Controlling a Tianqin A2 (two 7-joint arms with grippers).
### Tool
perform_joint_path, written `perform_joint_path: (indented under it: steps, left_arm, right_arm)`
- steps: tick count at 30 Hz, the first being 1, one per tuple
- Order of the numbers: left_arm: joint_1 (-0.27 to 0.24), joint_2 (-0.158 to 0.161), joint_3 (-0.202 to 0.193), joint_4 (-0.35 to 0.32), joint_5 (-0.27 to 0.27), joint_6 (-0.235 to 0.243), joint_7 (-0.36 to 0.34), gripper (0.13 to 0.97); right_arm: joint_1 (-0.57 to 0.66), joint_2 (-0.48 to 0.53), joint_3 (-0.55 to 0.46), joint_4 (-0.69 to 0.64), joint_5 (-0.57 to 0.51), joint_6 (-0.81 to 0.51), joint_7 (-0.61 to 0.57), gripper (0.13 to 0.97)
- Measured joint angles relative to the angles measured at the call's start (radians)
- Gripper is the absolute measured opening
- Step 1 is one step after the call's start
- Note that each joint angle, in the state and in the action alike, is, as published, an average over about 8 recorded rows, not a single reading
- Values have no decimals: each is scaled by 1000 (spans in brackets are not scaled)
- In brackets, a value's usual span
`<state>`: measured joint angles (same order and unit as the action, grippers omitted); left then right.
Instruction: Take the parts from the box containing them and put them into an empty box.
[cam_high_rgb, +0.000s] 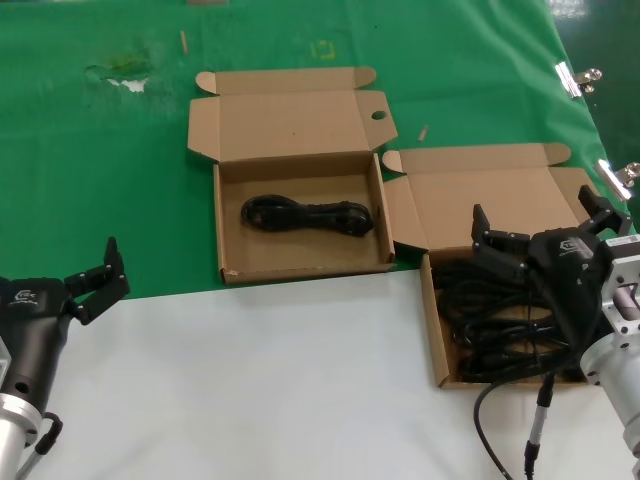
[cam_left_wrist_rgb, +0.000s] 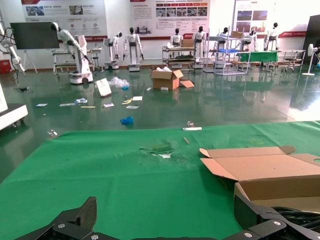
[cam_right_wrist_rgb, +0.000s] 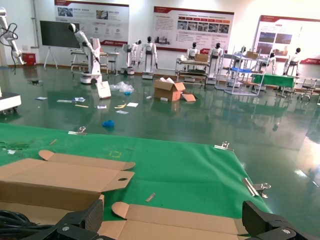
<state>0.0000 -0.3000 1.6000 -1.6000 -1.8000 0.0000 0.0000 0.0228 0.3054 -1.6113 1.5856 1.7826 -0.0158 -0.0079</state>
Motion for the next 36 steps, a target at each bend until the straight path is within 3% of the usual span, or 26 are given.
perform_joint_path:
  steps: [36]
  left_arm:
    - [0, 0, 0, 0, 0, 0, 0, 966]
  right_arm:
    - [0, 0, 0, 0, 0, 0, 0, 966]
